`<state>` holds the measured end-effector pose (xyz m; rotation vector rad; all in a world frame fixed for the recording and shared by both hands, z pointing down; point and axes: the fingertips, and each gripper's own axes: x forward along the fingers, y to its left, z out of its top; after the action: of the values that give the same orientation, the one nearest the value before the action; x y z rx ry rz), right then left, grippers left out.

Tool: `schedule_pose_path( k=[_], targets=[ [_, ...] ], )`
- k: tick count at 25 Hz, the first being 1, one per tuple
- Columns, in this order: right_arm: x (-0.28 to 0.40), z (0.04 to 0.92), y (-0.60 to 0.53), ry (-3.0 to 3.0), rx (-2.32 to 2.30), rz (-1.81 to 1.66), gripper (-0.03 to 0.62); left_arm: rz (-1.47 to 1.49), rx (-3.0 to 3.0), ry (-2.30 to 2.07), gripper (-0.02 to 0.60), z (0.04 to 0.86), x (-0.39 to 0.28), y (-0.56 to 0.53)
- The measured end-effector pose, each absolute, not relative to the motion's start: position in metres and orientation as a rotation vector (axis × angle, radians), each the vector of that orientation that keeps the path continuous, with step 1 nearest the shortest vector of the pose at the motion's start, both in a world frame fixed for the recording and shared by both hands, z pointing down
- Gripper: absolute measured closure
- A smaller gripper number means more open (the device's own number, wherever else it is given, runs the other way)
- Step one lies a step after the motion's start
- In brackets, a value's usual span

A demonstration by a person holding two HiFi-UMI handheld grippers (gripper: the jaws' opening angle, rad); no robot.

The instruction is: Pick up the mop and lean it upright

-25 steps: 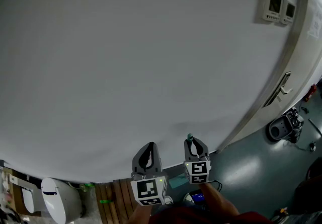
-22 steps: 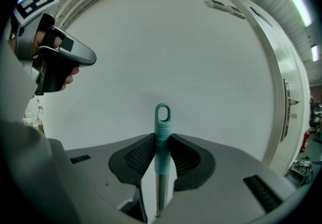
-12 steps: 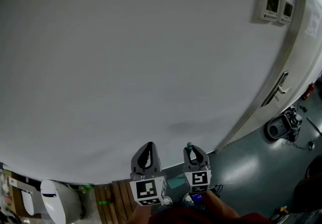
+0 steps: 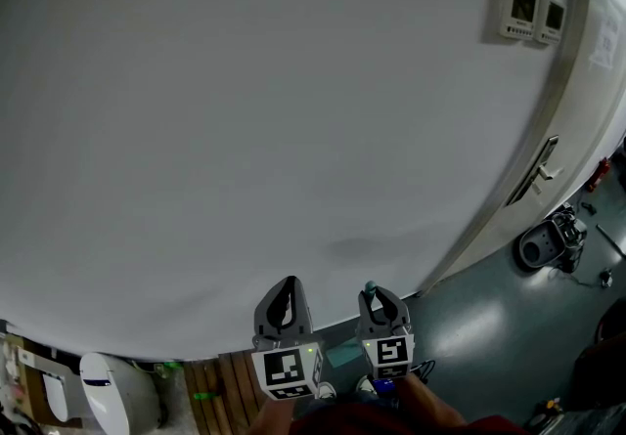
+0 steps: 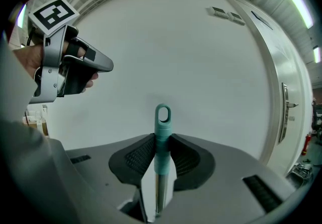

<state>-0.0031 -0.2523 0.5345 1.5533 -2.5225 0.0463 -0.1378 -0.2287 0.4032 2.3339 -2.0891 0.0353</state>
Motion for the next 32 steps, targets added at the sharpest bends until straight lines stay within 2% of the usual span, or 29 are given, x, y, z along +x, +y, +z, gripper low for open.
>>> schedule_pose_path(
  k=[5, 25, 32],
  targets=[
    [0.0, 0.522, -0.244, -2.554, 1.542, 0.036, 0.488, 0.037, 2.338, -2.087, 0.566, 0.404, -0.135, -0.229],
    [0.011, 0.349, -0.211, -2.762, 1.549, -0.084, 0.49, -0.08, 2.381, -2.096, 0.566, 0.369, -0.13, -0.22],
    [0.013, 0.32, -0.2, -2.811, 1.548, -0.101, 0.49, -0.114, 2.392, -2.095, 0.566, 0.356, -0.126, -0.219]
  ],
)
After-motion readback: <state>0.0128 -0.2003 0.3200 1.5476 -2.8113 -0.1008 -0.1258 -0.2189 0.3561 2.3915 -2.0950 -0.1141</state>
